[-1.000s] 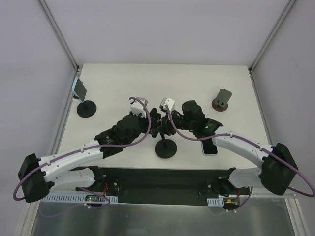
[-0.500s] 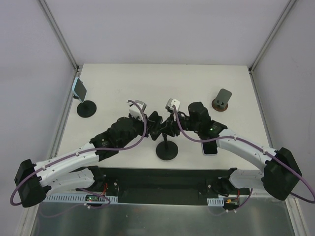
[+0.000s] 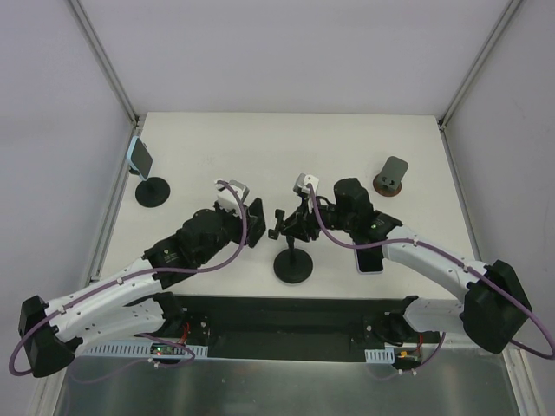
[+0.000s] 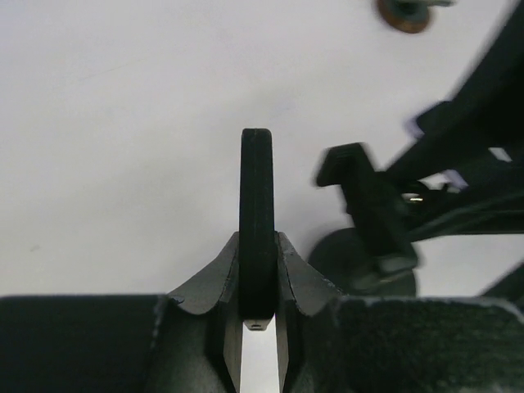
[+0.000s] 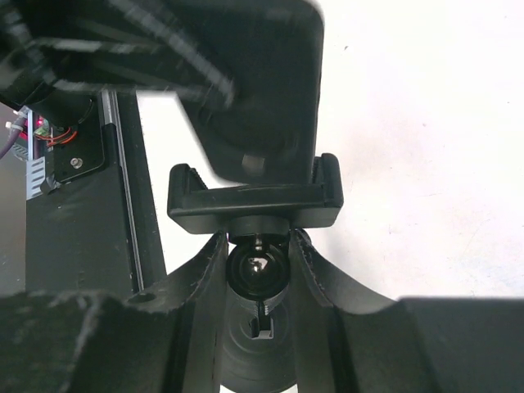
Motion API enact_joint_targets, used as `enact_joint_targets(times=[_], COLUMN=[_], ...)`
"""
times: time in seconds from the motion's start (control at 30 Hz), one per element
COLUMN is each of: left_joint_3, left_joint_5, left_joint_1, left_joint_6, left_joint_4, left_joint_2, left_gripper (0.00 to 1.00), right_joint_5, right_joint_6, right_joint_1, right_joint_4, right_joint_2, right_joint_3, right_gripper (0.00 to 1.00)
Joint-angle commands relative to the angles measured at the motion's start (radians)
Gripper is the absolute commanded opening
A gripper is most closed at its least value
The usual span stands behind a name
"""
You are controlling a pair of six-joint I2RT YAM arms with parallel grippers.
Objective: Remove the phone from the phone stand
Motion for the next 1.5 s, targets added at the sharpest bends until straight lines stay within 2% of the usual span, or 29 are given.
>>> enact_joint_targets(times=[0.0,0.17,0.43,0.8,1.03,1.27,1.47], left_joint_3=[0.041,0.058,0.071,0.041,0.047,0.074,0.088], left_joint_5=[-0.178,-0.147,-0.201,-0.176,-0.171,-0.161,-0.138], left_joint_1=[0.049,0.049,0.049,0.049,0.049,0.051,0.051], left_joint_6=[0.065,0.052,0.033,-0.039,-0.037,-0.027,-0.036], left_joint_4=[-0.059,-0.091,-0.163,-0.177,-0.177,-0.175,-0.165], left_joint_2=[-0.059,-0.123,-0.160,-0.129,-0.102,-0.056,-0.026], left_gripper=[0.00,0.00,0.00,0.00,0.00,0.00,0.00], right_joint_5=[-0.021,0.067,0.254,0.423,0.490,0.538,0.587], right_joint_6=[0.001,-0.021,-0.037,-0.057,-0.065,-0.079,-0.103], right_joint_1=[-0.006,-0.007,-0.050,-0.317,-0.464,-0.549,-0.584], right_joint_4=[0.040,0.054,0.153,0.344,0.390,0.401,0.401], right_joint_2=[-0.013,0.007,0.057,0.240,0.372,0.487,0.482], right_joint_3=[0.037,0.048,0.082,0.192,0.289,0.375,0.361], right_gripper=[0.01,0.01,0.01,0.01,0.01,0.01,0.01])
